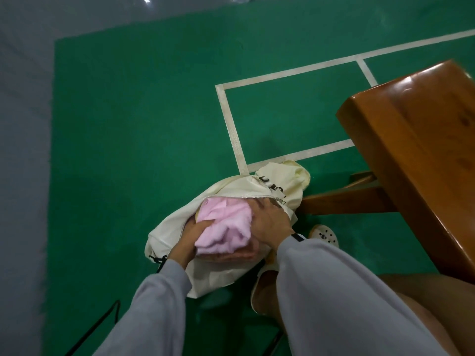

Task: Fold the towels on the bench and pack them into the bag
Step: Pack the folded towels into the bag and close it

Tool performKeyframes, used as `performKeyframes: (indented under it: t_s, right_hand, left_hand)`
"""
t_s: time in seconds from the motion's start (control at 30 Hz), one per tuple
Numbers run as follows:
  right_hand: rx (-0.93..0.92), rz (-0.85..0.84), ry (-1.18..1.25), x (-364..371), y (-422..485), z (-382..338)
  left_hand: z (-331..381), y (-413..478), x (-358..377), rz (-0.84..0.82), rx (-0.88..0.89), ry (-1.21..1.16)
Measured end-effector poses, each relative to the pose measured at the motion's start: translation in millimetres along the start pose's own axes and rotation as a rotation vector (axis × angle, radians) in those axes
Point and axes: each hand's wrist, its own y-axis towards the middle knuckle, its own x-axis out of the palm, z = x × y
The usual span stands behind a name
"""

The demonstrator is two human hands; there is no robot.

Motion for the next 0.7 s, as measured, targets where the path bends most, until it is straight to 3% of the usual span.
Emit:
performKeyframes:
  t_s: [0.07, 0.2, 0.33, 0.43, 0.57, 0.7]
  right_hand:
    - [0.048, 0.012, 0.17, -6.2, 2.6, -3.7]
    - [0.217, 0.0, 0.354, -8.5, 1.6, -17.3]
    - [0.34, 0.013, 0.481, -11.4, 2.0, -30.2]
    - [0.334, 0.003, 0.406, -13.6, 1.8, -35.4]
    - [0.262, -0.29, 0.27, -3.3, 3.9, -20.1]
    - [0.202, -0.244, 0.174, 0.5, 5.2, -13.5]
  left_hand:
    - [2.4, -1.3, -0.5, -0.04, 0.007, 0.066]
    - [-6.2, 3.3, -1.9, 0.049, 0.118, 0.114]
    - [-12.1, 3.2, 3.3, -0.016, 0.149, -0.01]
    - [-13.8, -2.1, 6.4, 0.021, 0.142, -0.027]
    - [-6.3, -6.8, 7.2, 0.004, 0.171, -0.076]
    - [-3.8, -8.6, 4.7, -0.066, 0.126, -0.121]
